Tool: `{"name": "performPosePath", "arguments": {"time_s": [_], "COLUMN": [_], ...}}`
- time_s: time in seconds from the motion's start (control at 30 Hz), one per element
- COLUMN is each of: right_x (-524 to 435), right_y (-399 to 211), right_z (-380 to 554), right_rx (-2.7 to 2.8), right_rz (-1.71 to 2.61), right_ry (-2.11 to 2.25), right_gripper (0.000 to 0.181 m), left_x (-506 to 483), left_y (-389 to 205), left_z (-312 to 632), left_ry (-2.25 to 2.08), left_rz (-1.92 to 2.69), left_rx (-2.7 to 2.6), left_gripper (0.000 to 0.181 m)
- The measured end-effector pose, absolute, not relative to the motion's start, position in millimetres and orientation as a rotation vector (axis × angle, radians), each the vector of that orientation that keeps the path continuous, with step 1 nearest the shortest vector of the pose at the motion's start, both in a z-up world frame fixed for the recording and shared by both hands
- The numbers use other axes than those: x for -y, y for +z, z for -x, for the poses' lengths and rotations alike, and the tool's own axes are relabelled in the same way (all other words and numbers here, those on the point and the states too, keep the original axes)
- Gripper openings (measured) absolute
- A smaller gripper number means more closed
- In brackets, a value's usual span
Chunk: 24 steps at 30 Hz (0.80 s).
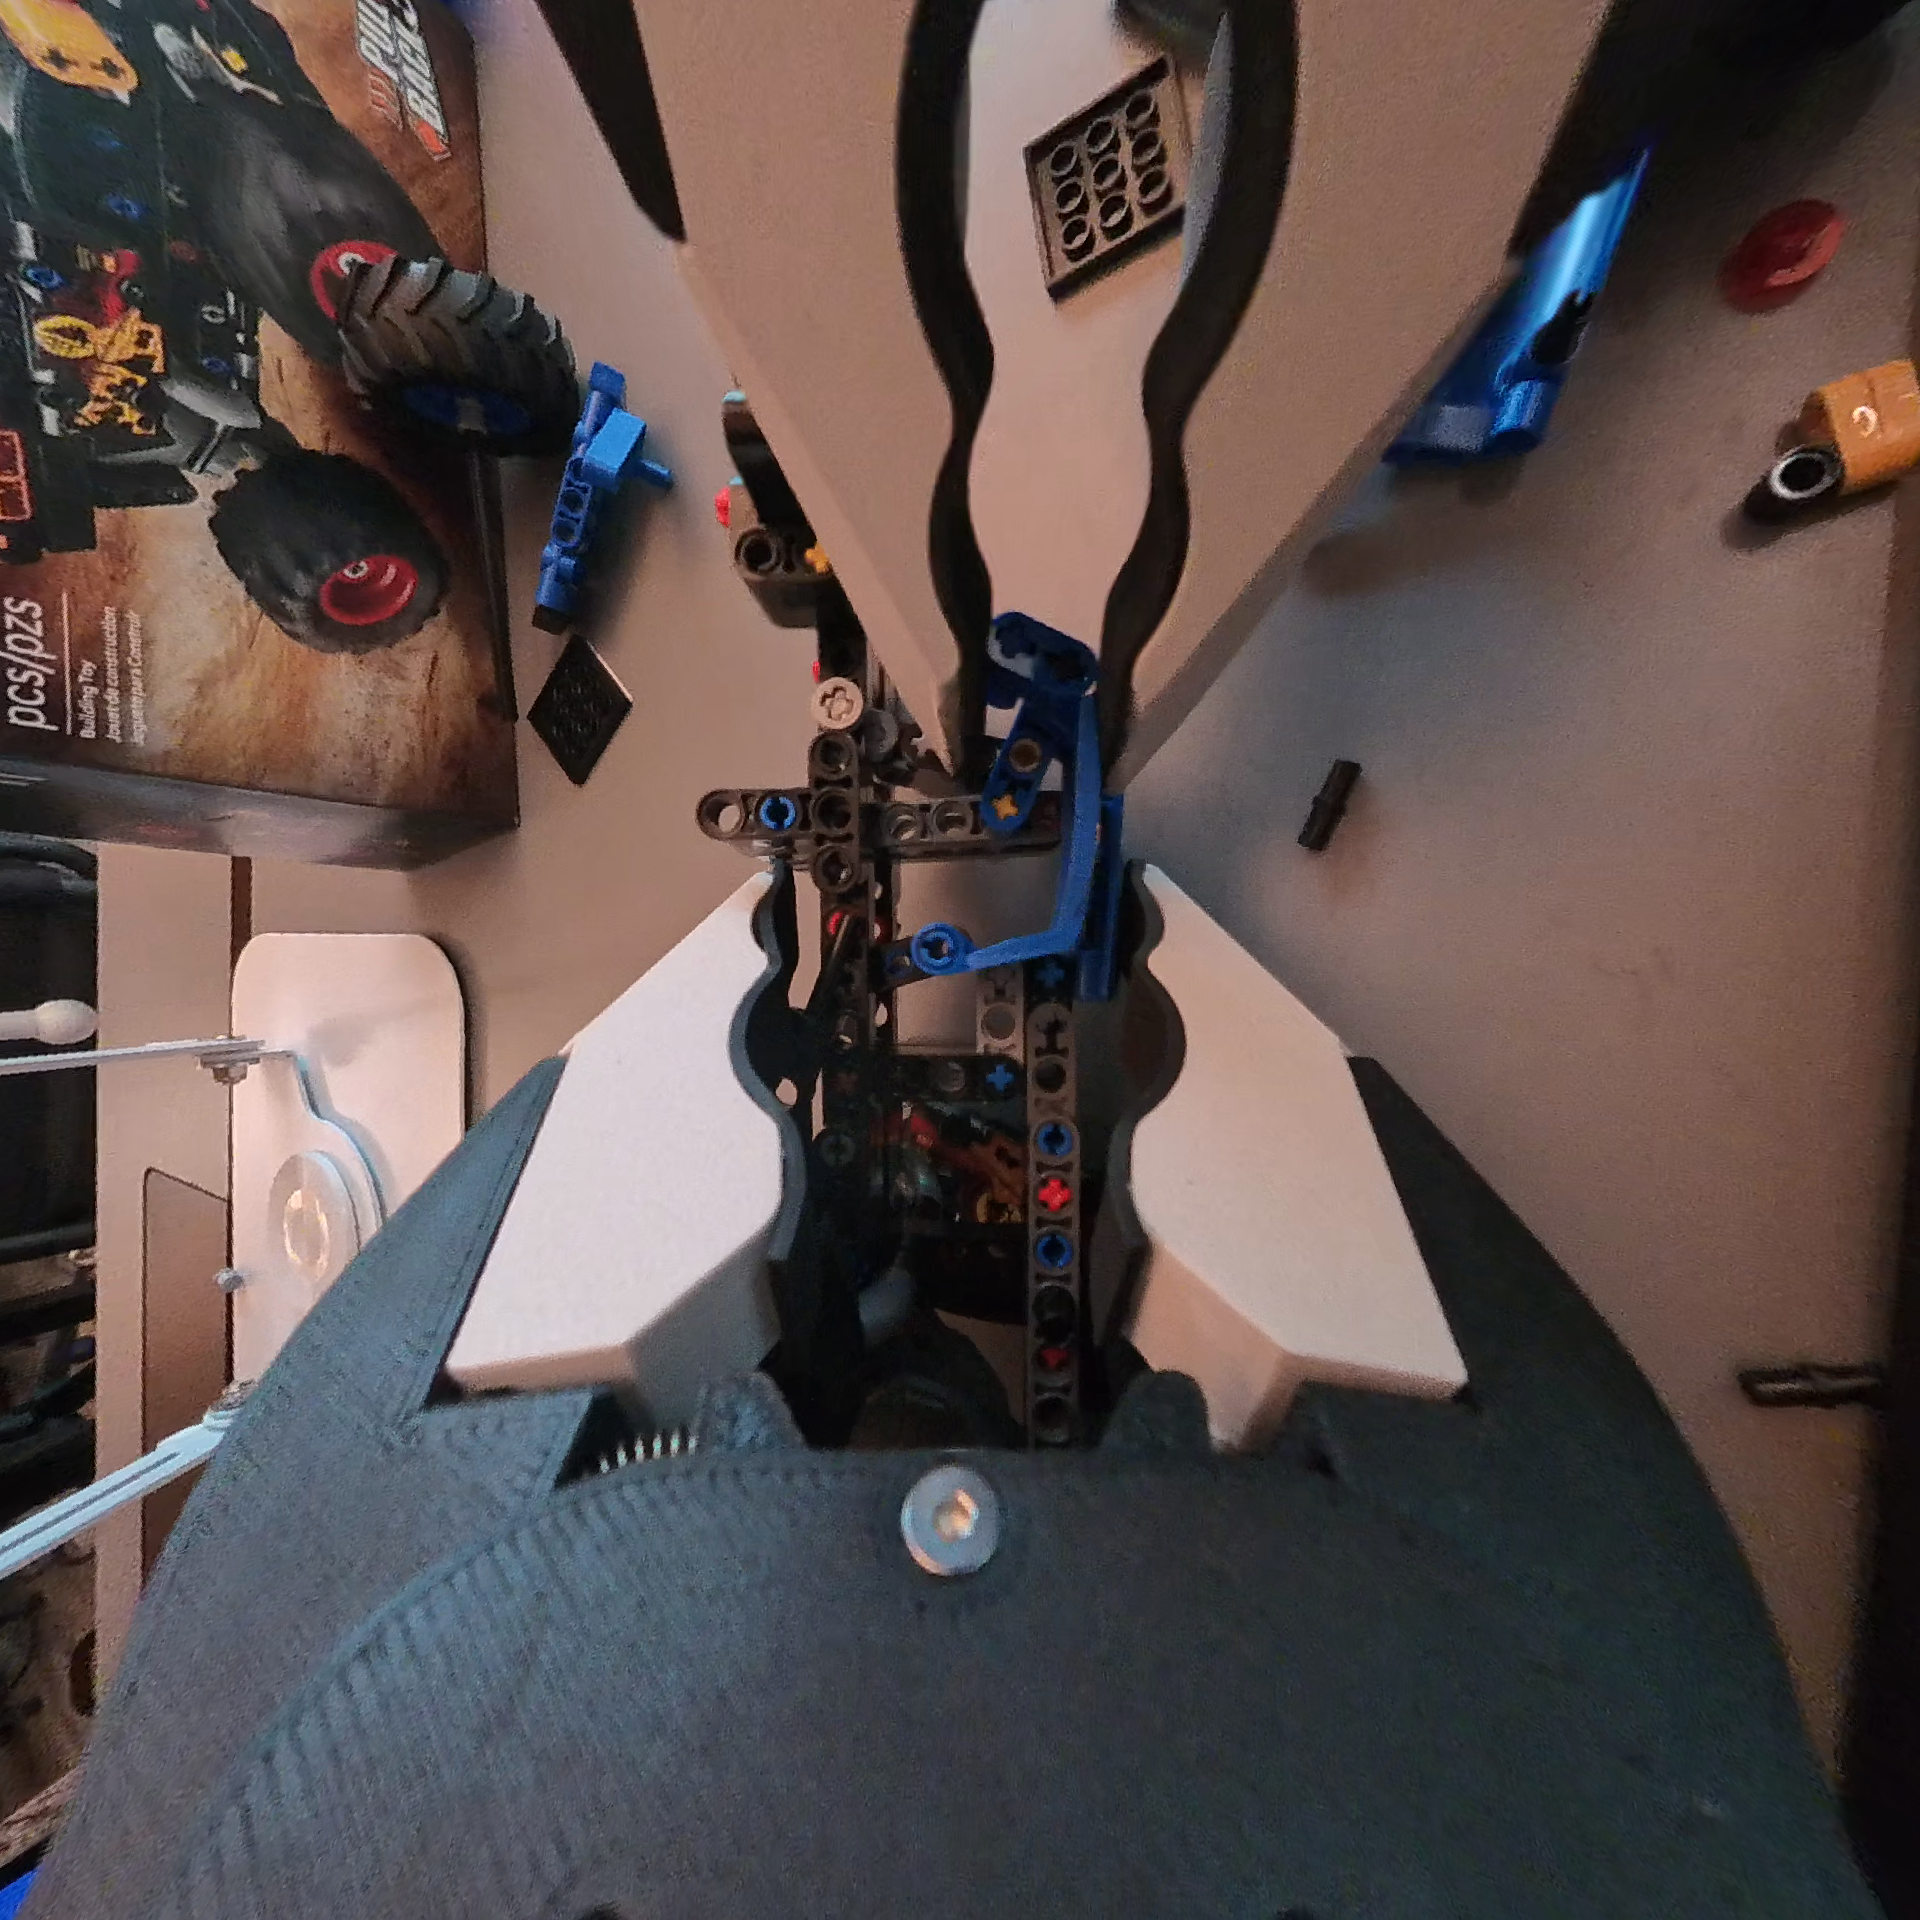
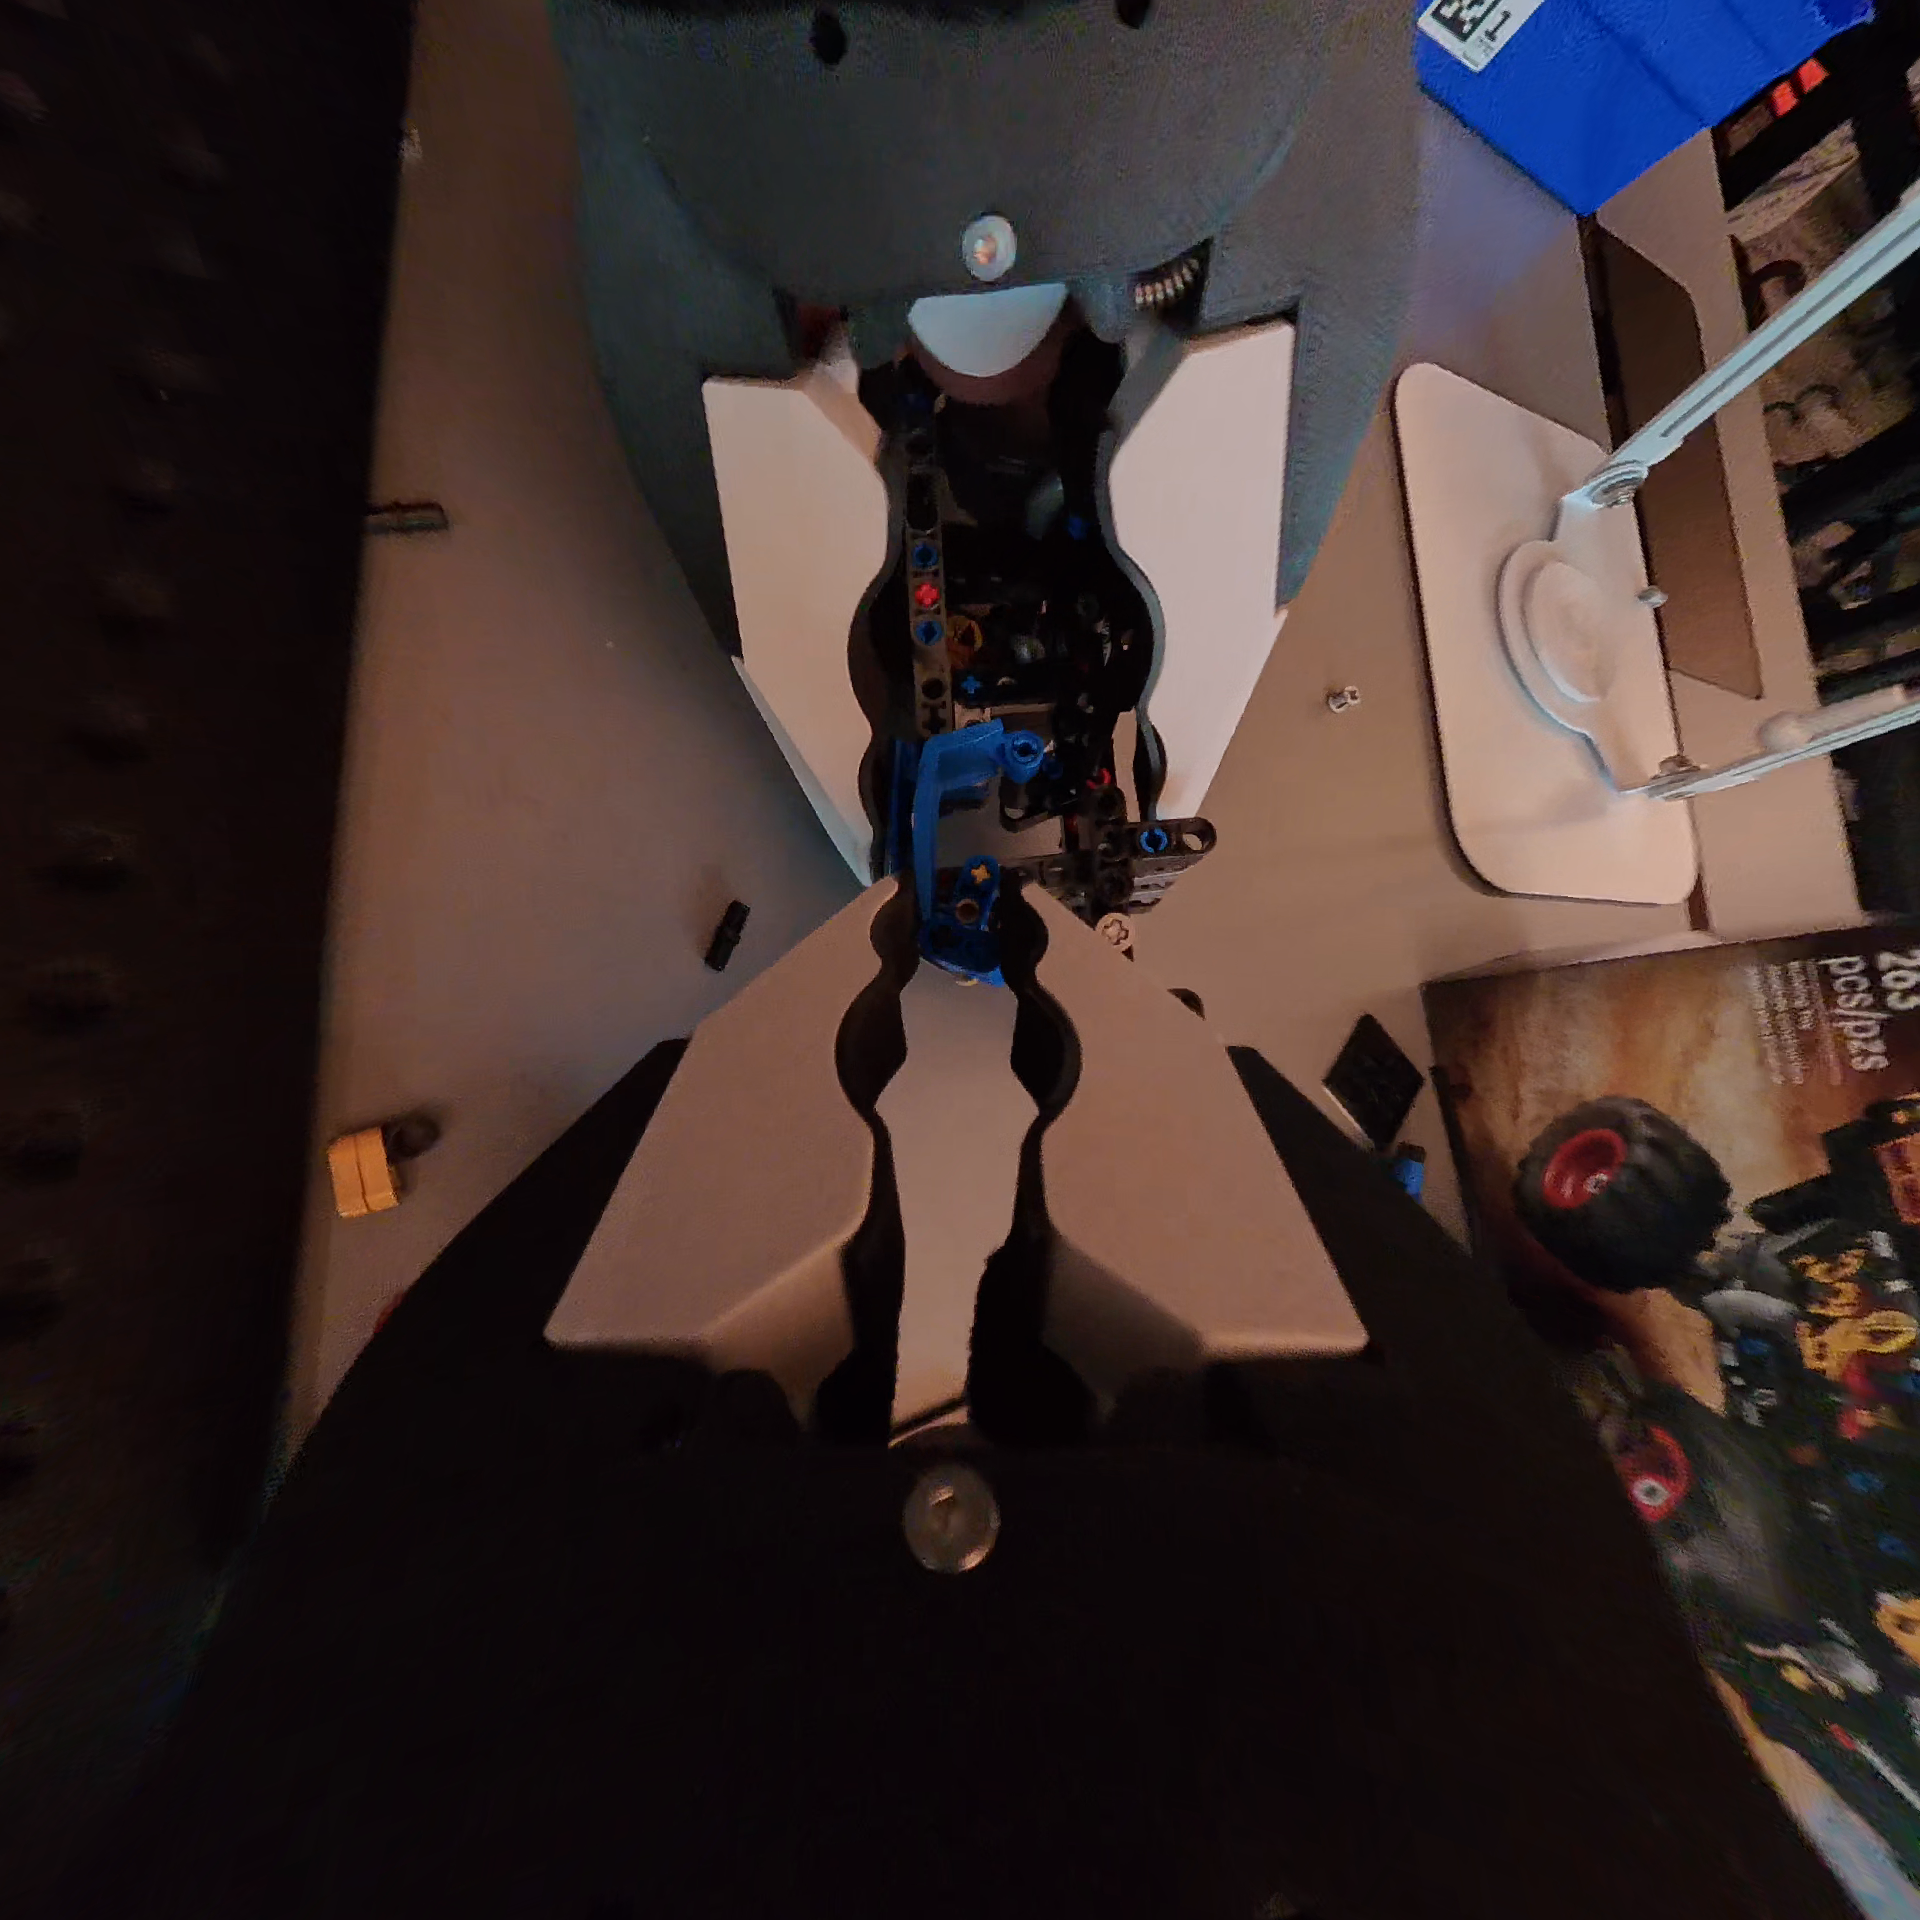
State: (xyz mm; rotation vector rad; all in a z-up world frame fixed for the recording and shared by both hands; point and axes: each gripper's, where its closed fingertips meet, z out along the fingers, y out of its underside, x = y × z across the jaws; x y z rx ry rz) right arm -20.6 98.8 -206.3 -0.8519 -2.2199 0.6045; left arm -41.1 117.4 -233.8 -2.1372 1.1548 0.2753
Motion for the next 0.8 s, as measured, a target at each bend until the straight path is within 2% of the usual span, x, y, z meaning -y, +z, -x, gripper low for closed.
{"name": "performPosePath", "arguments": {"time_s": [0.33, 0.47, 0.53, 0.57, 0.6, 0.67, 0.8], "right_x": [-102.6, -108.7, -102.2, -100.1, -100.9, -102.6, -101.1], "right_y": [-196.5, -199.0, -201.1, -208.0, -212.6, -213.3, -211.6], "right_z": [15.1, 13.7, 12.4, 12.6, 14.3, 15.7, 16.2], "right_rx": [2.140, 2.192, 2.261, 2.300, 2.309, 2.302, 2.242], "right_rz": [1.050, 1.020, 0.935, 0.932, 0.933, 0.965, 0.974], "right_ry": [1.002, 0.726, 0.557, 0.496, 0.459, 0.482, 0.537], "right_gripper": [0.012, 0.017, 0.003, 0.011, 0.006, 0.000, 0.000], "left_x": [-122.7, -125.5, -126.9, -127.2, -127.2, -128.0, -128.5], "left_y": [-232.9, -233.2, -233.6, -233.9, -234.3, -234.3, -234.5], "left_z": [33.8, 33.2, 32.9, 32.5, 32.1, 31.9, 31.3], "left_ry": [0.165, 0.169, 0.179, 0.182, 0.188, 0.209, 0.211], "left_rz": [2.117, 2.131, 2.135, 2.136, 2.136, 2.131, 2.115], "left_rx": [-1.167, -1.151, -1.153, -1.157, -1.162, -1.166, -1.184], "left_gripper": [0.061, 0.061, 0.061, 0.061, 0.061, 0.060, 0.061]}}
